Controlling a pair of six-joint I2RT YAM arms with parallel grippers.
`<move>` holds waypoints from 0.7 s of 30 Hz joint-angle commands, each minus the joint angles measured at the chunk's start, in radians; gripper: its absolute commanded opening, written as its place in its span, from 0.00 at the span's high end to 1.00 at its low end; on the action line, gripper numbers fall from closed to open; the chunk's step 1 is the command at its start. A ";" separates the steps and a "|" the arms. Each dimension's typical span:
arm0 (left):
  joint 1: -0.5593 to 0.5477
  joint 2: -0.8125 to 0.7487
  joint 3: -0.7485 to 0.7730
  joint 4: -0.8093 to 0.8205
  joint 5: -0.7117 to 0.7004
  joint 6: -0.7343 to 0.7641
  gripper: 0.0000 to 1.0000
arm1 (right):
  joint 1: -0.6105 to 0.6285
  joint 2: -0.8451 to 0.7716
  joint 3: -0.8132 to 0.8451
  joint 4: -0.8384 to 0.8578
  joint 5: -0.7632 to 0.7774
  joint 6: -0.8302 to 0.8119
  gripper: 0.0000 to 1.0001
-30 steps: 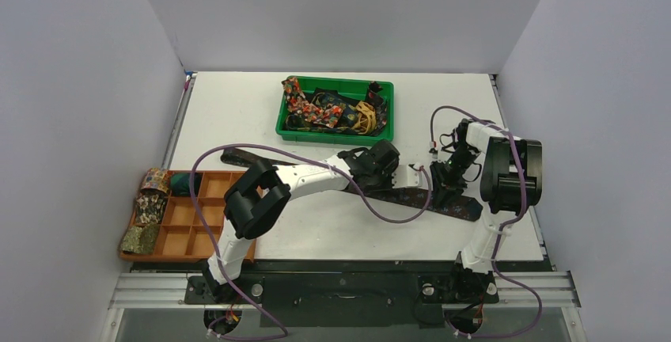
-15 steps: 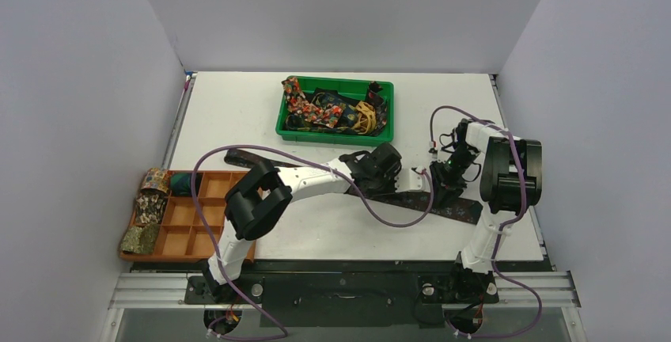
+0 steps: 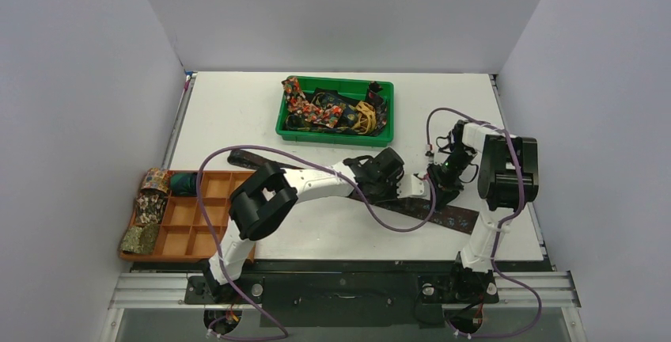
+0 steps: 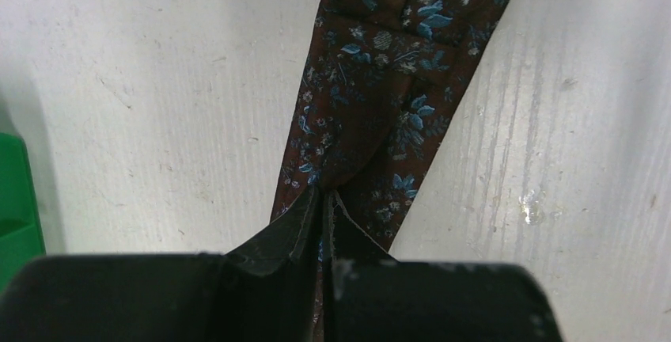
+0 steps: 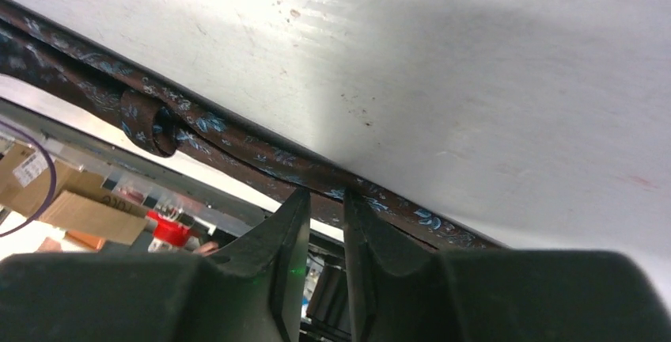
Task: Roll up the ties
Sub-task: Flatten out the tie at the center of the board.
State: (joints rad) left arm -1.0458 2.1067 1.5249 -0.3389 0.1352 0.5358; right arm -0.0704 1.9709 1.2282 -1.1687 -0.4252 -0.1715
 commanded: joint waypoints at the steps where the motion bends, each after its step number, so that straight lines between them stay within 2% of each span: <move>1: -0.005 0.010 -0.002 0.034 -0.031 -0.003 1.00 | 0.007 0.042 -0.020 0.023 -0.012 -0.022 0.86; 4: -0.007 -0.001 -0.019 0.049 0.009 -0.007 1.00 | 0.007 0.078 -0.018 0.034 -0.012 -0.022 1.00; 13: -0.010 -0.084 -0.080 0.182 0.190 -0.060 1.00 | 0.007 0.092 0.010 0.049 0.018 -0.006 1.00; 16: -0.006 -0.085 -0.088 0.197 0.195 -0.085 1.00 | 0.007 0.079 0.016 0.050 0.034 -0.006 1.00; 19: -0.011 -0.015 -0.034 0.082 0.124 -0.097 1.00 | 0.007 0.054 0.037 0.043 0.037 -0.010 1.00; 21: -0.008 0.013 -0.015 0.061 0.102 -0.112 1.00 | 0.002 0.017 0.054 0.026 -0.001 -0.030 1.00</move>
State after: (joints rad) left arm -1.0481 2.0907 1.4460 -0.2272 0.2592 0.4709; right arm -0.0704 2.0270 1.2362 -1.2167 -0.4450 -0.1741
